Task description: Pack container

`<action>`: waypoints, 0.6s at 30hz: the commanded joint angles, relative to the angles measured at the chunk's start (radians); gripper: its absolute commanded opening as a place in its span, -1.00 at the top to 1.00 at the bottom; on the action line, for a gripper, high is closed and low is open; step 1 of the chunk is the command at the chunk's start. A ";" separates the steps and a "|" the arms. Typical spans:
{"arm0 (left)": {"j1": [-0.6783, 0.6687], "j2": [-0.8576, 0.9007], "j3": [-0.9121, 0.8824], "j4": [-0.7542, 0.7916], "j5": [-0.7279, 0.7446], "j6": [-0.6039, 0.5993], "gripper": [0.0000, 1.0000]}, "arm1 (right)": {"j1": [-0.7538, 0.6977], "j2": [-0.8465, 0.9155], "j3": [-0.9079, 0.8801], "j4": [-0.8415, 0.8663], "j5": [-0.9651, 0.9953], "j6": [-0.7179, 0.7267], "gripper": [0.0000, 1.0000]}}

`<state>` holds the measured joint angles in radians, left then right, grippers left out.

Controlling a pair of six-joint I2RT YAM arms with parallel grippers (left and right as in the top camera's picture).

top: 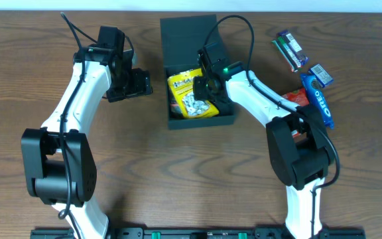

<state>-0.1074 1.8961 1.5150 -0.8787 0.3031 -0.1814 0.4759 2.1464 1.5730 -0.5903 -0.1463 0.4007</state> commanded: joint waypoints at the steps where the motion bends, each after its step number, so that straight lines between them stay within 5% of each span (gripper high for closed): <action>1: 0.000 0.018 -0.003 0.002 -0.023 -0.002 -0.63 | 0.014 0.005 0.009 0.000 -0.175 -0.013 0.98; 12: 0.000 0.030 -0.004 0.005 -0.026 -0.002 -0.61 | 0.012 0.005 0.093 -0.142 -0.227 -0.014 0.97; 13: 0.000 0.032 -0.004 0.009 -0.032 -0.002 -0.46 | 0.012 0.005 0.096 -0.142 -0.224 -0.014 0.97; 15: 0.000 0.044 -0.004 0.011 -0.052 -0.006 0.33 | 0.011 0.005 0.096 -0.139 -0.219 -0.014 0.98; 17: 0.001 0.061 -0.004 0.010 -0.049 -0.012 0.86 | 0.007 0.005 0.096 -0.141 -0.217 -0.014 0.98; 18: 0.000 0.073 -0.005 0.008 -0.042 -0.021 0.88 | 0.003 0.005 0.096 -0.144 -0.216 -0.014 0.97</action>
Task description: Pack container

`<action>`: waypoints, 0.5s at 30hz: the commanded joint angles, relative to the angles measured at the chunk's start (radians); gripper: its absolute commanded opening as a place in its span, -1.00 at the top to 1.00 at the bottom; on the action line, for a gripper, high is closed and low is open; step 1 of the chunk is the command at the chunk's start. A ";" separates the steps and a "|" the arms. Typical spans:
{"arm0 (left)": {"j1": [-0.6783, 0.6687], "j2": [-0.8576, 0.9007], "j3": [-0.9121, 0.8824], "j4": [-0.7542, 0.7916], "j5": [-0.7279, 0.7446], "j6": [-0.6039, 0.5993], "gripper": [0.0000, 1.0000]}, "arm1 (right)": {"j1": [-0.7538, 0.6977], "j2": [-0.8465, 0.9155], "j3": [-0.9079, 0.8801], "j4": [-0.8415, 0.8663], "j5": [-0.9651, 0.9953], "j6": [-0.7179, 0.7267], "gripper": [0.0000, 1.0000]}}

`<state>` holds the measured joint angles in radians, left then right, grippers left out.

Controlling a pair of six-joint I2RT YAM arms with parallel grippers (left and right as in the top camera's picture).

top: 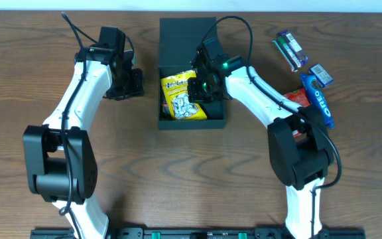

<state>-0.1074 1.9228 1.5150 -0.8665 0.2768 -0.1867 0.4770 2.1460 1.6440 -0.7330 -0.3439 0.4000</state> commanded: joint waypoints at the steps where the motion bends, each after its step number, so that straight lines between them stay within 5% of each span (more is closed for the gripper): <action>1: 0.000 0.055 -0.005 -0.005 -0.008 -0.023 0.88 | -0.003 0.005 0.025 -0.005 -0.013 -0.013 0.97; 15: -0.011 0.137 -0.005 0.036 0.163 -0.091 0.88 | -0.023 0.016 0.024 -0.046 0.121 -0.013 0.97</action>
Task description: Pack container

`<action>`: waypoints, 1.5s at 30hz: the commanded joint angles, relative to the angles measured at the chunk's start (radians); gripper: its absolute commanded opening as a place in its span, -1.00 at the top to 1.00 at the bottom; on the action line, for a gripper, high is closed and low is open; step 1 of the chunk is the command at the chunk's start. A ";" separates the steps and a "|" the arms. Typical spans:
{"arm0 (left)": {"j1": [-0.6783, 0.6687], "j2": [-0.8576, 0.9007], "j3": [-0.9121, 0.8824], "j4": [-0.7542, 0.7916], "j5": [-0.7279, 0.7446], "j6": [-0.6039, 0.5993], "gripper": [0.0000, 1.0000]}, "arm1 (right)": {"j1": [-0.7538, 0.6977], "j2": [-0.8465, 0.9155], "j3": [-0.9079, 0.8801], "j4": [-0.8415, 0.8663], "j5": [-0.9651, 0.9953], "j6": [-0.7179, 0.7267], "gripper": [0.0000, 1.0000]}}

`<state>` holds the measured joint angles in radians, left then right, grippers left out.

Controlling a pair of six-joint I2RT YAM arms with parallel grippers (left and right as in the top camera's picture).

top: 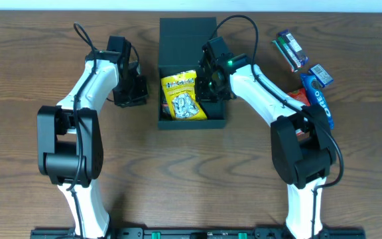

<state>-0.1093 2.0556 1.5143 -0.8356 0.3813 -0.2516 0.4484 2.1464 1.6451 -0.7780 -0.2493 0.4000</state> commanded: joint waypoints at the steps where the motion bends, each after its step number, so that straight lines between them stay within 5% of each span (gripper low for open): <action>1: -0.011 0.006 -0.005 0.008 0.058 -0.044 0.88 | 0.009 0.022 0.023 -0.001 0.025 -0.013 0.98; 27: -0.058 0.018 -0.005 0.056 0.148 -0.071 0.88 | 0.081 0.035 0.026 0.082 -0.177 -0.043 0.98; 33: -0.058 0.018 -0.005 0.054 0.147 -0.071 0.88 | 0.050 -0.016 0.076 -0.010 -0.036 -0.078 0.97; 37: -0.058 0.018 -0.005 0.054 0.147 -0.071 0.89 | 0.046 -0.046 0.084 -0.097 0.222 -0.081 0.97; 45: -0.058 0.018 -0.005 0.056 0.143 -0.071 0.88 | 0.042 0.020 0.054 -0.099 0.188 -0.084 0.97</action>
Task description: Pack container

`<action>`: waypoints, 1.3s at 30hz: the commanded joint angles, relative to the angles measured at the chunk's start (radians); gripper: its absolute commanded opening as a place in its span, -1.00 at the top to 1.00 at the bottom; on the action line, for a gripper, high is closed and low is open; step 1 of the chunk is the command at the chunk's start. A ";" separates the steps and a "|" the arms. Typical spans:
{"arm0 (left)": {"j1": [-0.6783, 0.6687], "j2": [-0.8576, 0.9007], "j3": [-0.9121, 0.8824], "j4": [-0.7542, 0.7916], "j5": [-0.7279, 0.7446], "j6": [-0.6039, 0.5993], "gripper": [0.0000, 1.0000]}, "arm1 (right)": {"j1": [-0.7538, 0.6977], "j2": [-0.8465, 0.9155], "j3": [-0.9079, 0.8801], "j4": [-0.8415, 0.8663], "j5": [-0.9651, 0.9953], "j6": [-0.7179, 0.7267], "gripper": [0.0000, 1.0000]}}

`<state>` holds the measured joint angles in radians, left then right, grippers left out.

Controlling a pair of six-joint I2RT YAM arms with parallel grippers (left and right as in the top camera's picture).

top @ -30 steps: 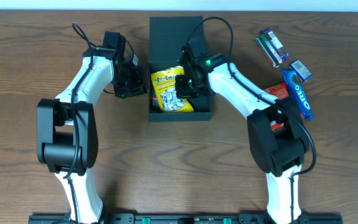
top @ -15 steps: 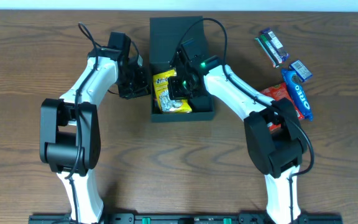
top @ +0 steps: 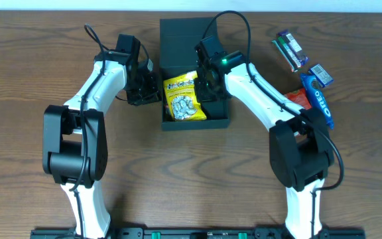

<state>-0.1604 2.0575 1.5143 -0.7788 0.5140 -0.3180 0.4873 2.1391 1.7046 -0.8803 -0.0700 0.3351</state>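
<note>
The black container [top: 221,119] stands at the middle back of the table with its lid [top: 178,40] folded open behind it. A yellow snack bag [top: 183,98] lies in its left half. My right gripper [top: 204,83] reaches down into the box just right of the bag; its fingers are dark against the box and hard to read. My left gripper [top: 152,89] is just outside the box's left wall, fingers spread, holding nothing.
Loose snacks lie at the right: a green and blue pack [top: 290,50], a small blue pack [top: 320,73], a long blue cookie pack [top: 320,103] and a red pack [top: 296,98] partly under the right arm.
My left gripper has moved right, from beside the box to almost against its left wall. The box sits slightly further right. The right gripper stays inside it by the bag.
At first the box lay skewed with the yellow bag inside, my right gripper in it and my left gripper well off to the left. Then the box stood squarer and further left. My left gripper has come closer at each moment and is now at the wall.
</note>
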 commanded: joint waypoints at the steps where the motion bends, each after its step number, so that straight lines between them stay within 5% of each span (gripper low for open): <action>1: -0.006 0.016 -0.005 -0.001 0.010 -0.004 0.88 | 0.006 0.038 -0.005 0.010 0.004 -0.019 0.98; 20: -0.006 0.016 -0.005 0.003 0.010 -0.004 0.89 | 0.063 0.077 -0.001 0.082 -0.215 -0.072 0.97; 26: -0.006 0.016 -0.005 0.002 0.010 -0.004 0.88 | 0.018 0.033 0.257 -0.205 -0.097 -0.131 0.97; 32: -0.006 0.016 -0.005 0.002 0.006 -0.003 0.88 | -0.149 -0.108 0.439 -0.418 0.156 -0.234 0.97; 39: 0.003 0.016 -0.005 0.002 0.007 -0.004 0.88 | -0.567 -0.161 0.420 -0.631 -0.031 -0.279 0.98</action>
<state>-0.1600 2.0575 1.5139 -0.7769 0.5137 -0.3180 0.0288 1.9690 2.1456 -1.4822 -0.0040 0.1070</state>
